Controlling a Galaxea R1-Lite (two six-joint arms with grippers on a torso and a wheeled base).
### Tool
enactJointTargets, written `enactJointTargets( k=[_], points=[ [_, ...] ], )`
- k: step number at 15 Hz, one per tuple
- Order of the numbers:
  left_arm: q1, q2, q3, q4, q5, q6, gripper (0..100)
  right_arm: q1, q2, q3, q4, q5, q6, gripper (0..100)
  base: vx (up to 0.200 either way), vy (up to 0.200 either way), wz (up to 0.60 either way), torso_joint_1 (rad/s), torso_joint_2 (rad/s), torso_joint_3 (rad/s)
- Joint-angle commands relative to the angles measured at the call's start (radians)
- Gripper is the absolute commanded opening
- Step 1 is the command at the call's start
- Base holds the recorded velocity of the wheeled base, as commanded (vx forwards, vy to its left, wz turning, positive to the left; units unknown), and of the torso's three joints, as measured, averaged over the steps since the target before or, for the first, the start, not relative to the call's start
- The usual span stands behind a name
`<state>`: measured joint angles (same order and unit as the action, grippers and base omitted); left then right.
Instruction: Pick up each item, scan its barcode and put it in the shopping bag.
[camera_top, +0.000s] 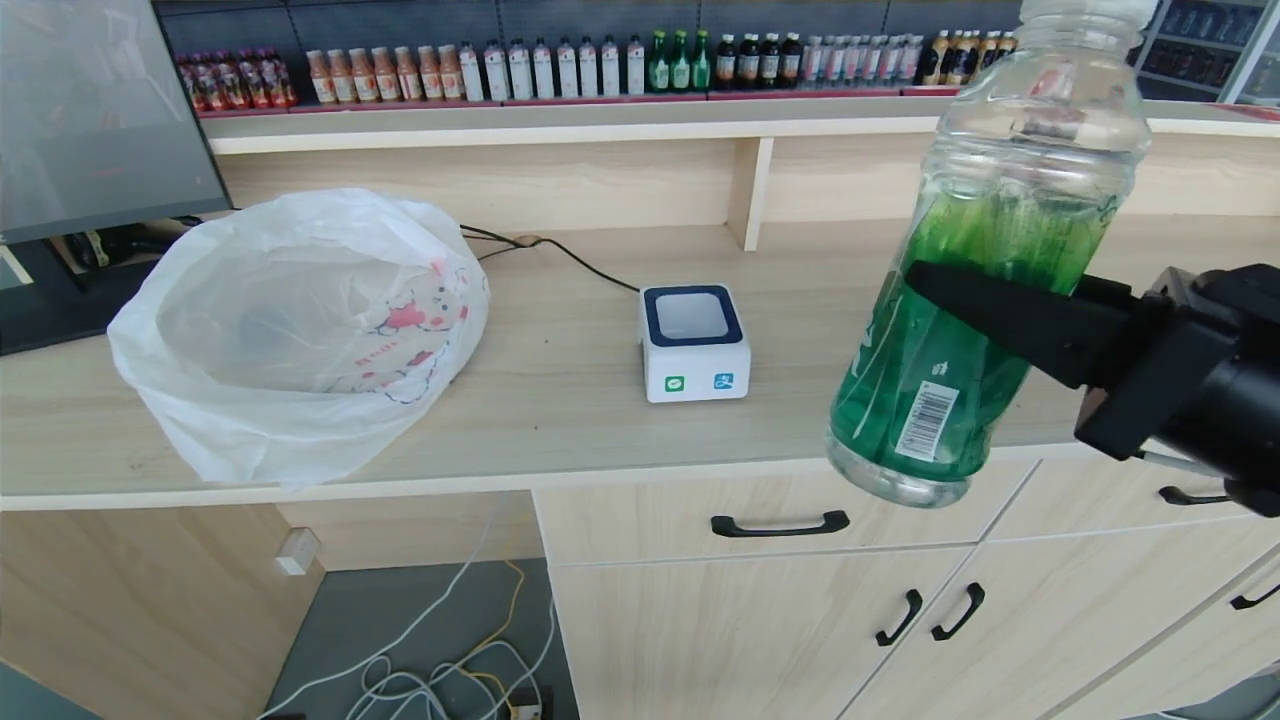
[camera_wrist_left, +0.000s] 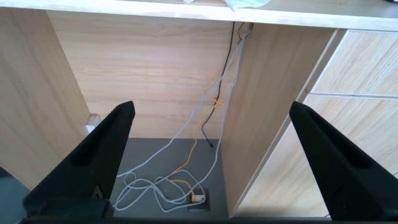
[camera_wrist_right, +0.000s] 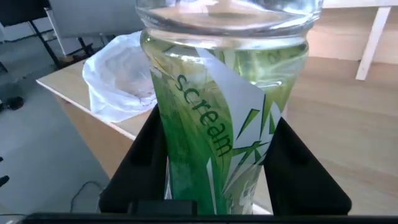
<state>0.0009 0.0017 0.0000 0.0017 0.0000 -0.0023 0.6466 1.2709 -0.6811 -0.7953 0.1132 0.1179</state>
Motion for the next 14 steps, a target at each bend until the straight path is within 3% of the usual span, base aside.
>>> enactJointTargets(
  k=[1,6,12,14],
  points=[
    [0.001,0.000,0.000,0.000,0.000,-0.001,100,0.002,0.024,0.005,-0.002,0.043,0.068,0,0.000,0.000,0.00,0.000,0.00,0.000],
    [0.001,0.000,0.000,0.000,0.000,0.001,100,0.002,0.065,-0.069,-0.061,0.164,0.295,0,0.000,0.000,0.00,0.000,0.00,0.000],
    [0.001,0.000,0.000,0.000,0.000,-0.001,100,0.010,0.199,-0.029,-0.369,0.166,0.436,0,0.000,0.000,0.00,0.000,0.00,0.000],
    [0.001,0.000,0.000,0.000,0.000,-0.001,100,0.039,0.196,0.018,-0.400,0.166,0.447,0,0.000,0.000,0.00,0.000,0.00,0.000]
  ],
)
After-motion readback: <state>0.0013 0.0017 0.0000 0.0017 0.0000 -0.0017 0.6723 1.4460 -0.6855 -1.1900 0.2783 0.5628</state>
